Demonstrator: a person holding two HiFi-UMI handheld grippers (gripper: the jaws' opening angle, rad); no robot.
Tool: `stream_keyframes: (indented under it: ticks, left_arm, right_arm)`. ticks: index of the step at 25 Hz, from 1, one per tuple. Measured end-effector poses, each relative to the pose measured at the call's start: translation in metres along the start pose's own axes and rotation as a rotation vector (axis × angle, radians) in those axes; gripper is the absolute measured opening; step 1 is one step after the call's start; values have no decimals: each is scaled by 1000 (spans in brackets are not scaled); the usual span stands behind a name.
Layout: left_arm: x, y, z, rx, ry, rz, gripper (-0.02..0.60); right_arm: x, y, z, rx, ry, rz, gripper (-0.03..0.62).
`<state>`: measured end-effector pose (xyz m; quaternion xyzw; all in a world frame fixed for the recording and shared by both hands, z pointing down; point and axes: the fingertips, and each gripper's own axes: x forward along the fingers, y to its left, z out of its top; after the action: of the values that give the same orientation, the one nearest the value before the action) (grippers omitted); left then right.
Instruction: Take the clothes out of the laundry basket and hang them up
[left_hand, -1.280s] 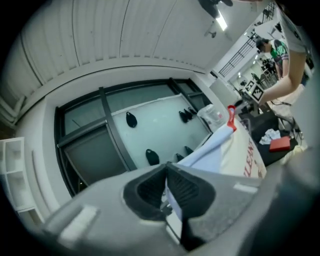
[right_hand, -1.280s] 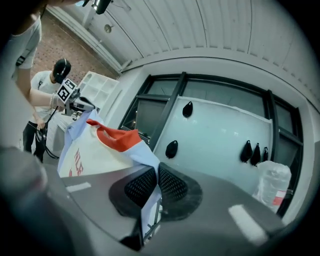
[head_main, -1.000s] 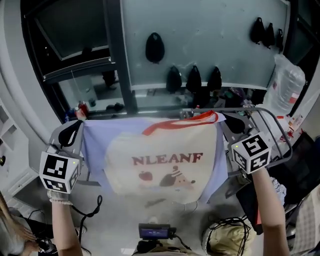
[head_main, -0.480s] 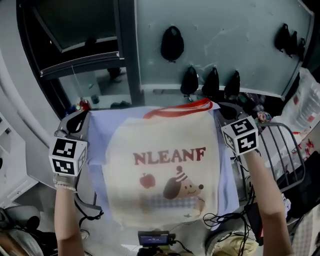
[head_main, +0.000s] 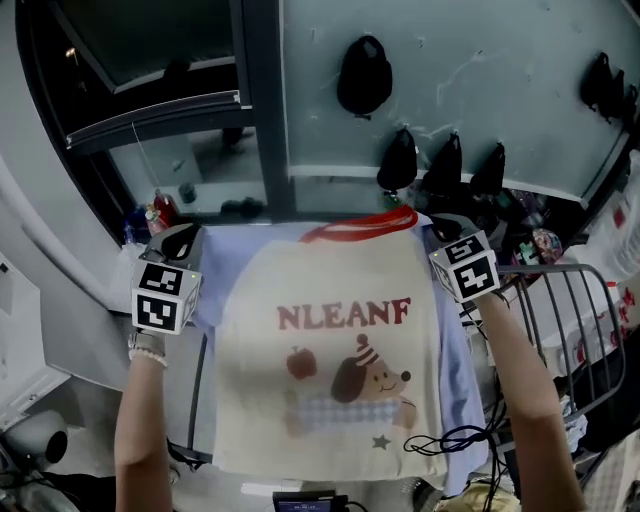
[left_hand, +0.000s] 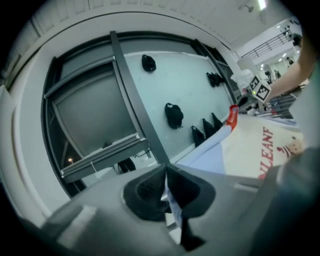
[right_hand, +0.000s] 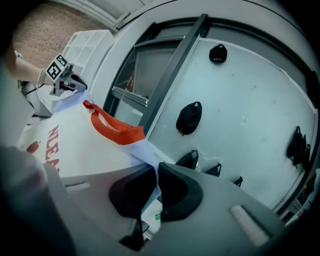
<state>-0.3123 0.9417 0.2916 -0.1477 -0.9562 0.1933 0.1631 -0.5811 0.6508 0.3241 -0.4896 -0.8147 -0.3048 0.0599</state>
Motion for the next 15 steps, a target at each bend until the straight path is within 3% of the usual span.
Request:
stream_keyframes:
  ticks: [6, 11, 15]
  left_arm:
    - [62, -29, -68, -9, 129, -84, 3]
    - [93, -48, -106, -43, 213, -139, 9]
    - [103, -55, -119, -75, 252, -176, 60]
  right_arm:
    - [56, 23, -60, -57, 169, 67, 8]
    - [78, 38, -86, -152, 271, 138, 9]
    - [84, 43, -91, -150, 293, 180, 103]
